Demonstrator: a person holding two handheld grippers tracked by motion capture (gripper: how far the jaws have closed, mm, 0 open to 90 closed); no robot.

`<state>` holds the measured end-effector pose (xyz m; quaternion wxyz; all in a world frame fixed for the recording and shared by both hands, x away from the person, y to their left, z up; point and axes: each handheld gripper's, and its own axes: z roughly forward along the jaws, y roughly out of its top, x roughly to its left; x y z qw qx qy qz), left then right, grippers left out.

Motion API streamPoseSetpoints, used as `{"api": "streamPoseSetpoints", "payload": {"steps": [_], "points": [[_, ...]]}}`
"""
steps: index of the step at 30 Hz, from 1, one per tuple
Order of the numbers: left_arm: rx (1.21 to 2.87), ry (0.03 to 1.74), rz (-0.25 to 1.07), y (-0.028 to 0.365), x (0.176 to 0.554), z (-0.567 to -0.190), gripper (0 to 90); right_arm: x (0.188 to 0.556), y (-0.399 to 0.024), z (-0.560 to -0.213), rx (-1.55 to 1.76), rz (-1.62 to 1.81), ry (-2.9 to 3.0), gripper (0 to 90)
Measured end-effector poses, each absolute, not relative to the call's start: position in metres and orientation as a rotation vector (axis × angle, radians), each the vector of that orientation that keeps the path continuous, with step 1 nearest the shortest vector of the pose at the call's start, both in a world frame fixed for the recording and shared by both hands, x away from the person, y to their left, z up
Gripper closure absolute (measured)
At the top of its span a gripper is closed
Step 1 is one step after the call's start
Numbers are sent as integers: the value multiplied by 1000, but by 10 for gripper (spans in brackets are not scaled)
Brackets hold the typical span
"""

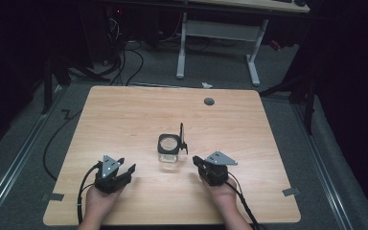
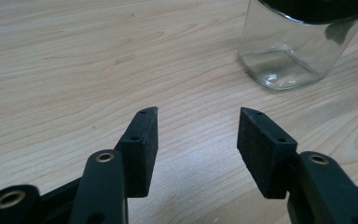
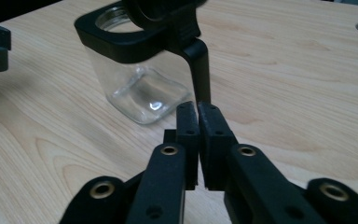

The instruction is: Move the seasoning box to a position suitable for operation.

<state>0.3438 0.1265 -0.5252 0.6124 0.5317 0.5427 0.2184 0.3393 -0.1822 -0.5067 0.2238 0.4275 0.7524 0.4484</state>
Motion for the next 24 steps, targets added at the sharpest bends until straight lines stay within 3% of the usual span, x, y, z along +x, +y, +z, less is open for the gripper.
{"api": "streamPoseSetpoints", "payload": {"steps": [12,24], "points": [[1213,1248,492,130,343,-524,514,357,-153,-509,1139,1188,2147,900],[1194,1258,490,131,343,-522,517,382,-154,-519,1217,1180,2167,900]]}}
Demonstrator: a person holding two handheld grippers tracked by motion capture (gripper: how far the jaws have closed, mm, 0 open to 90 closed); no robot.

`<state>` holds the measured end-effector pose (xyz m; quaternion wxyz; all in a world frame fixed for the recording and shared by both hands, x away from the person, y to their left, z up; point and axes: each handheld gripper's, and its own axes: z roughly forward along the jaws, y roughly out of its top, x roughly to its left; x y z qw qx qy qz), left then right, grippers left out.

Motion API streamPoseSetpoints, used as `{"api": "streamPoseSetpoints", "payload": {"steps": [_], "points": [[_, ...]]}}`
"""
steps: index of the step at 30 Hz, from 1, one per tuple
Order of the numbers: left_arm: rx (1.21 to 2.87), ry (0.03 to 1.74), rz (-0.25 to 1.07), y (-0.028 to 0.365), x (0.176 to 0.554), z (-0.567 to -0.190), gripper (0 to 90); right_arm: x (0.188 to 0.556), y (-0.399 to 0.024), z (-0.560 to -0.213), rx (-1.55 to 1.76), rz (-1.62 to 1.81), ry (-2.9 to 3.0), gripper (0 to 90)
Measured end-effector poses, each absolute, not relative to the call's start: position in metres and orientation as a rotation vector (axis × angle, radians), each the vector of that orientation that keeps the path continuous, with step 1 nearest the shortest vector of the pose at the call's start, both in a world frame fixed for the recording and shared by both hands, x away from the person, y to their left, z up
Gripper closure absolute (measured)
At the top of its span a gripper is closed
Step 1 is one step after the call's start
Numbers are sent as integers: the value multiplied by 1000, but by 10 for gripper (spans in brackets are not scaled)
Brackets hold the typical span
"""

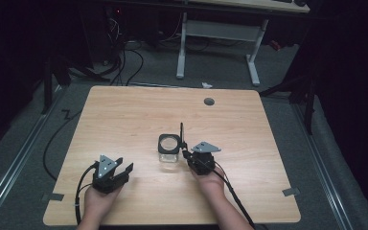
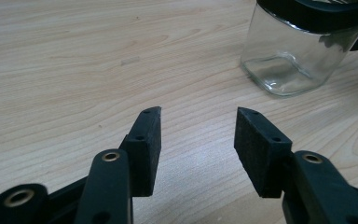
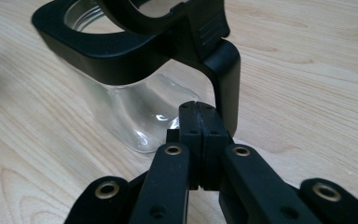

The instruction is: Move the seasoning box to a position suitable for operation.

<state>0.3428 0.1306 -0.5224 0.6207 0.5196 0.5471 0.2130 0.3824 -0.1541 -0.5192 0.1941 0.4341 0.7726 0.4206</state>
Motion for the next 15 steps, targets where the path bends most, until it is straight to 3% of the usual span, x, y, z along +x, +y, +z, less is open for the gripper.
{"api": "streamPoseSetpoints", "payload": {"steps": [15], "points": [[1230,1249,493,118,342,-527,534,426,-170,-517,1262,1165,2109,900]]}}
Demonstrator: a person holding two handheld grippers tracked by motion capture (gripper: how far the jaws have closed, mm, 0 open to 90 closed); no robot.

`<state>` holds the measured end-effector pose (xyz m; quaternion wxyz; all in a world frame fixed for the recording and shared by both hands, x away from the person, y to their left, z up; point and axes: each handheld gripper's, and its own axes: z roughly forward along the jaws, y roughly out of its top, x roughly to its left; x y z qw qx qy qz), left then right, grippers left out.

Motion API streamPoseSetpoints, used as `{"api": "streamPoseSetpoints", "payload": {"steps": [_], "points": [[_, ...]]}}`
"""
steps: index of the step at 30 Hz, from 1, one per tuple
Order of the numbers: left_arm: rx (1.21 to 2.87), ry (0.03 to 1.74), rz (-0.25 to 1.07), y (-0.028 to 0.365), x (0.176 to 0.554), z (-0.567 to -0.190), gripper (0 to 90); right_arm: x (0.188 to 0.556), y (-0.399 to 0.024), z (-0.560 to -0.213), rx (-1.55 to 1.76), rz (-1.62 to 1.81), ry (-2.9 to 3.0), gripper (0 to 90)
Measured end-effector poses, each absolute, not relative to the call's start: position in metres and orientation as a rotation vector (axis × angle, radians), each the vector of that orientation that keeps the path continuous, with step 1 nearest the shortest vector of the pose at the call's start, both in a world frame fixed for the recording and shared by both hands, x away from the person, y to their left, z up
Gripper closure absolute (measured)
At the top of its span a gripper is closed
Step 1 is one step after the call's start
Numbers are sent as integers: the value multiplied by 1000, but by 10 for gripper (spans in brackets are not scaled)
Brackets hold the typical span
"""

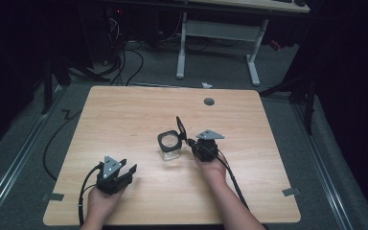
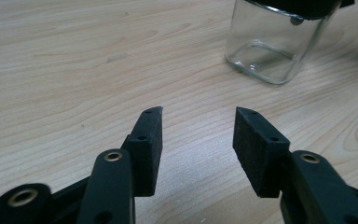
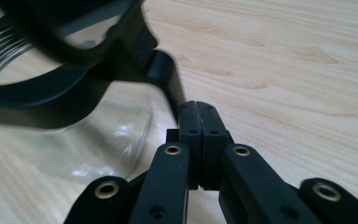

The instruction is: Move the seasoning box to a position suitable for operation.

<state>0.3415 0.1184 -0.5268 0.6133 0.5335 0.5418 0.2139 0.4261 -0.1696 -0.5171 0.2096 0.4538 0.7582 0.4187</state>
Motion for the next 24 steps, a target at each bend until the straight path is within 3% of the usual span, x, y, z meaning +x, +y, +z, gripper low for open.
{"api": "streamPoseSetpoints", "payload": {"steps": [8,12,16,17,19,24], "points": [[1247,1252,506,114,346,-529,588,401,-179,-511,1211,1181,2102,900],[1261,1267,491,102,362,-526,731,386,-181,-511,1229,1201,2098,900],[1255,1246,530,86,401,-520,886,368,-185,-509,1190,1196,2119,900],[1255,1246,530,86,401,-520,900,365,-185,-508,1184,1201,2123,900],[1230,1262,510,71,437,-519,900,362,-183,-508,1172,1213,2130,900],[1272,1257,458,45,467,-527,900,357,-178,-507,1165,1228,2145,900]]}}
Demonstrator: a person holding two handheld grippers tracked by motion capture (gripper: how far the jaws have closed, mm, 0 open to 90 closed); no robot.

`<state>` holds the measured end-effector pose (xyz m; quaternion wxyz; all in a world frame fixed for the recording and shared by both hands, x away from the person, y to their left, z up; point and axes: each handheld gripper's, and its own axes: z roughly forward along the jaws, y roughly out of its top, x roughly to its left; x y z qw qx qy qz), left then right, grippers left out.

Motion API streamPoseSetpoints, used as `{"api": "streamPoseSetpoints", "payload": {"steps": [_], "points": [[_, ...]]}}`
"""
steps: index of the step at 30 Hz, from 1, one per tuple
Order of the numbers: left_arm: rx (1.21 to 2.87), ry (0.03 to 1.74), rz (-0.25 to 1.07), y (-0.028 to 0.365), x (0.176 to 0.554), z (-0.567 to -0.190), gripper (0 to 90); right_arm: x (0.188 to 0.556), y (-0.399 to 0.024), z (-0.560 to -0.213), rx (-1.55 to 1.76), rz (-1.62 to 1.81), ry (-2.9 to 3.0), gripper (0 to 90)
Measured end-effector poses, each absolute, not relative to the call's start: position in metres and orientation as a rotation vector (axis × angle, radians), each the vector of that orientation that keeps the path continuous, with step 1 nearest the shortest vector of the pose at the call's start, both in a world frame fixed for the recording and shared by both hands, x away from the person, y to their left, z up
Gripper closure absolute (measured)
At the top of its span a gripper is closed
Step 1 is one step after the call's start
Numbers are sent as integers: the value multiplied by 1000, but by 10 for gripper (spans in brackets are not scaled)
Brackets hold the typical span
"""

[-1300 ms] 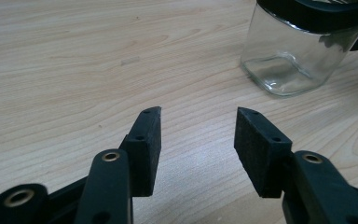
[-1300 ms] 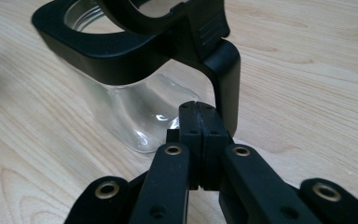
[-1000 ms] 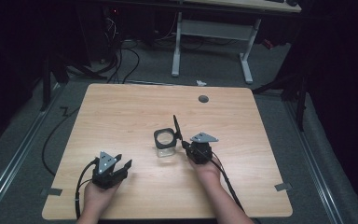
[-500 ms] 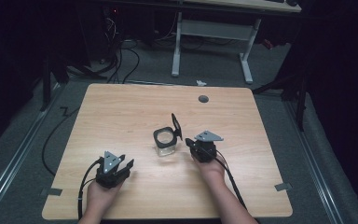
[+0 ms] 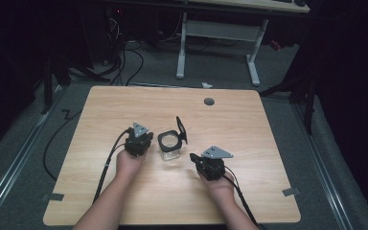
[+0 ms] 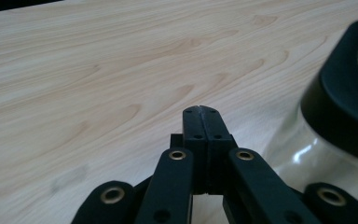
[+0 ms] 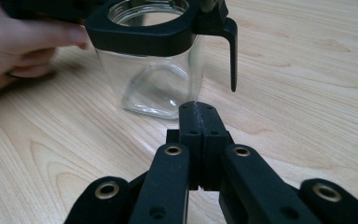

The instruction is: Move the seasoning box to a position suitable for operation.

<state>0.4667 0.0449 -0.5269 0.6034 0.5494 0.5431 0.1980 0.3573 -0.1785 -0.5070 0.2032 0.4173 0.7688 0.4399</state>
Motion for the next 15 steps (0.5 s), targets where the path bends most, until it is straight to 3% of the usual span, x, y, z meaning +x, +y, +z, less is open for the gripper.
{"api": "streamPoseSetpoints", "payload": {"steps": [8,15], "points": [[1296,1194,410,35,449,-523,900,351,-188,-505,1169,1236,2116,900],[1325,1156,378,25,408,-523,900,344,-204,-514,1212,1203,2097,900]]}}
